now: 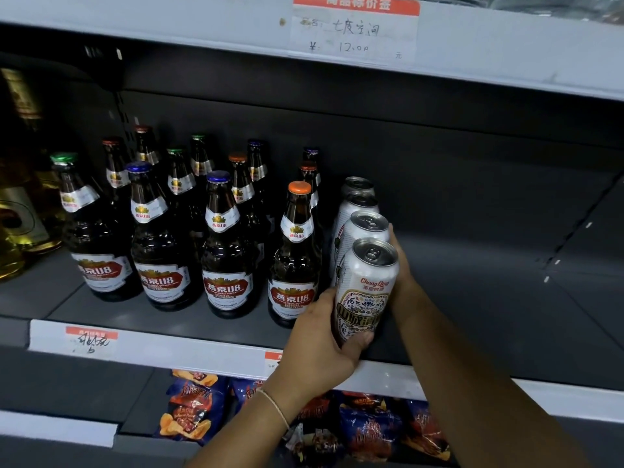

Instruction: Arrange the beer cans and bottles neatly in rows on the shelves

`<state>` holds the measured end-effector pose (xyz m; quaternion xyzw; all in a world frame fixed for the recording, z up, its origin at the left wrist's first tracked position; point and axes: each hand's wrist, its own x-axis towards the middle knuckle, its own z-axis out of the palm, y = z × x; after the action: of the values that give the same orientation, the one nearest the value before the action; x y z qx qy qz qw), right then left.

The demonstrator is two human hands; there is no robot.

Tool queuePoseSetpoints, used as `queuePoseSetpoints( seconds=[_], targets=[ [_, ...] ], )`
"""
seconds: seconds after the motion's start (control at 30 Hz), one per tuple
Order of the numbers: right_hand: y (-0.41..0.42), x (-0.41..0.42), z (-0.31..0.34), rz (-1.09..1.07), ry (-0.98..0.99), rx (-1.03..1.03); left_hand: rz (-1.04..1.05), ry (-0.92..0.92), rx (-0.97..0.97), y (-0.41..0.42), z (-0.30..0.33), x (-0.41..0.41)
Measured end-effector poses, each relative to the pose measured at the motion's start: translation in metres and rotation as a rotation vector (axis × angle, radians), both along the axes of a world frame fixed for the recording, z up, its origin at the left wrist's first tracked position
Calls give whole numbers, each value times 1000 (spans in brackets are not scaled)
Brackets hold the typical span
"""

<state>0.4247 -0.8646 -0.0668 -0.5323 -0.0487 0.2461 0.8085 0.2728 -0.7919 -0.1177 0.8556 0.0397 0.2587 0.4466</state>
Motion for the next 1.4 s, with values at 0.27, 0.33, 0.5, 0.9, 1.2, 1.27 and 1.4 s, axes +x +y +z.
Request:
queuePoseSetpoints(
  seconds=[0.27, 0.33, 0.5, 0.9, 1.2, 1.27, 1.4],
  targets=[
    [-3, -15, -19, 14, 21, 125, 27, -36, 22, -3, -2, -1],
    [-1, -17, -19, -1, 27, 108, 16, -39, 13, -3, 0, -2],
    [-1, -20, -16, -20, 21, 69, 1, 11, 9, -1, -3, 0],
    [-14, -26, -27, 92, -43, 17, 39, 46, -7, -5, -2, 1],
    [-32, -29, -39, 51, -209, -150, 61, 77, -15, -11, 4, -3],
    [-35, -39, -43, 47, -216, -145, 65, 94, -14, -11, 9, -5],
    [-42, -53, -44, 40, -282, -170, 85, 127, 21, -9, 15, -7]
  ],
)
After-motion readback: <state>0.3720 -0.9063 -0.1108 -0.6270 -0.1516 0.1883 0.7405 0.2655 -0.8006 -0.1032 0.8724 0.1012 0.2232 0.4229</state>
